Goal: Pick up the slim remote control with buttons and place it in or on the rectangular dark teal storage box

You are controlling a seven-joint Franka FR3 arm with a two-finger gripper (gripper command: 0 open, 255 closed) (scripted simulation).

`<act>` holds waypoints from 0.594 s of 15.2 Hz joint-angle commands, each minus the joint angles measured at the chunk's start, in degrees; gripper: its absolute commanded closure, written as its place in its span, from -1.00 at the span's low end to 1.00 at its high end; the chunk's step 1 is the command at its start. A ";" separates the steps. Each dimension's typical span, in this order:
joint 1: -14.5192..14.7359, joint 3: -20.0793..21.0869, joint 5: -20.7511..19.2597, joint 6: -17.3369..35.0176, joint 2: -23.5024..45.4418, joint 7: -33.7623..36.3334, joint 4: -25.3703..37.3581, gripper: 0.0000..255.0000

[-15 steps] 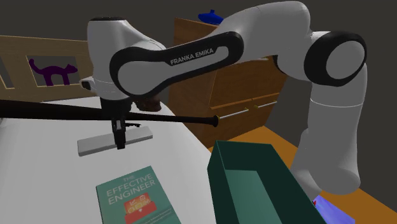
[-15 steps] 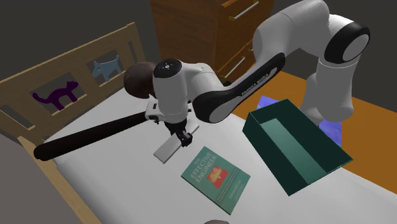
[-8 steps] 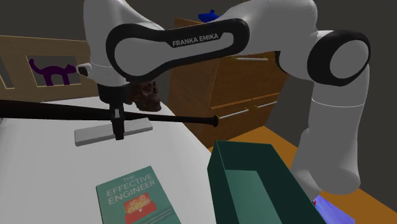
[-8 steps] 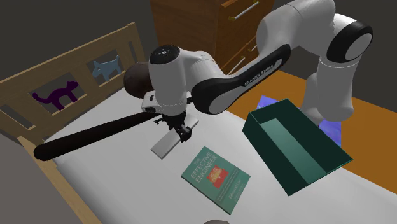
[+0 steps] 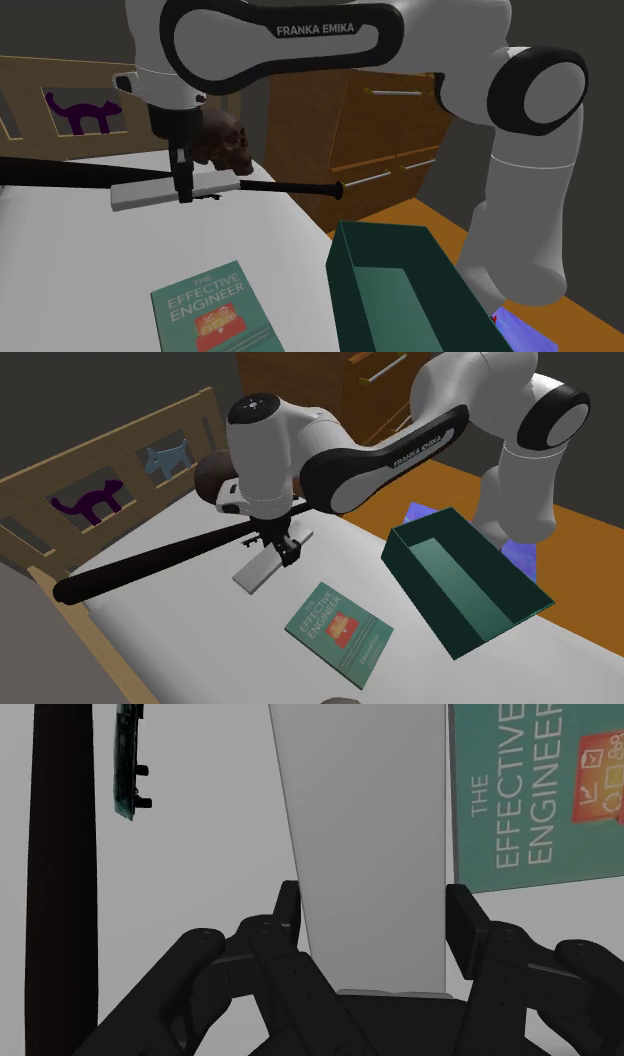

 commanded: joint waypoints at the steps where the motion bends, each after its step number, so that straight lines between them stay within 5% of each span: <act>1: 0.06 0.01 0.03 -1.56 0.03 -0.16 1.60 1.00; 7: 0.54 0.12 -0.06 -6.40 0.47 -0.31 6.87 1.00; 9: -0.13 0.35 0.92 -5.19 -2.42 -0.38 2.94 1.00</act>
